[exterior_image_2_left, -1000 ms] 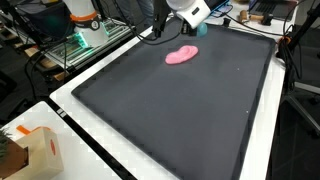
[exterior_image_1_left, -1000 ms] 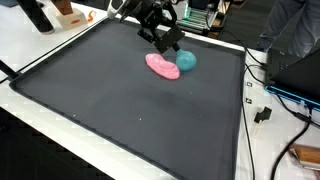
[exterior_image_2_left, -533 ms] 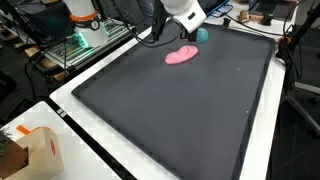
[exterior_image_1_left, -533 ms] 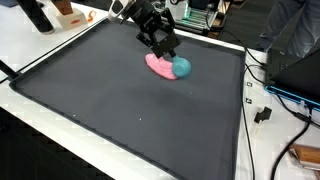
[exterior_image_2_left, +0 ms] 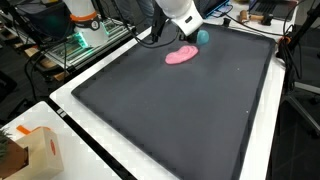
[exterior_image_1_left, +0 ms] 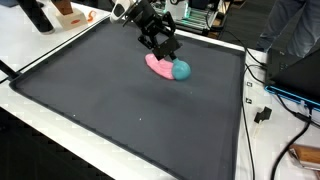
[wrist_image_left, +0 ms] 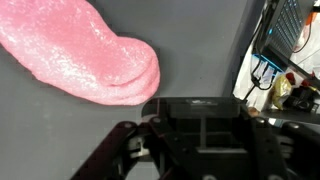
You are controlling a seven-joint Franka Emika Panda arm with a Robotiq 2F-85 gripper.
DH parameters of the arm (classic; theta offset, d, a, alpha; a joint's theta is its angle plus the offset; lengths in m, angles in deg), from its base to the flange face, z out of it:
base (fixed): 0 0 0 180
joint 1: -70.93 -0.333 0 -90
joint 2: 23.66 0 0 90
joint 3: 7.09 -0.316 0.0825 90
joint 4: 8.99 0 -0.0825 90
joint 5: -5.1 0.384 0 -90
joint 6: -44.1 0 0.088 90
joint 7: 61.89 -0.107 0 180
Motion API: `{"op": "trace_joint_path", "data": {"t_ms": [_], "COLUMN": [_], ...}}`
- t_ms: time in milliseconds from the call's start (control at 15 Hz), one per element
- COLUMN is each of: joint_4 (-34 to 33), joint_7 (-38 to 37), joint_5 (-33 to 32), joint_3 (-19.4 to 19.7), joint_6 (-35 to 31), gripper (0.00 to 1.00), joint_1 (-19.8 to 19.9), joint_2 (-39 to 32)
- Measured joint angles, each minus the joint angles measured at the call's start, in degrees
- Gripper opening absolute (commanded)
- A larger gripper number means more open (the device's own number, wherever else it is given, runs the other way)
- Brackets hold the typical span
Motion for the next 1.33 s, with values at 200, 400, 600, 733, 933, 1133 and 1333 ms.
{"op": "trace_joint_path", "data": {"t_ms": [200,400,600,733,933,1133,1333], "joint_4": [0.08,0.09,0.09,0.08,0.07,0.03,0.03], "joint_7": [0.0,0.0,-0.15,-0.35,-0.88,-2.15,-4.06], "joint_5": [0.63,1.12,1.14,1.14,1.13,0.89,-0.23], "joint_3": [-0.18,-0.2,-0.19,-0.17,-0.13,-0.01,0.26], "joint_6": [-0.36,-0.9,-1.32,-1.39,-1.59,-1.6,-1.6], "gripper": [0.35,0.35,0.35,0.35,0.35,0.35,0.35], "joint_1": [-0.08,-0.19,-0.21,-0.21,-0.21,-0.21,-0.21], "joint_2": [-0.33,-0.63,-0.63,-0.58,-0.3,0.38,1.58]}}
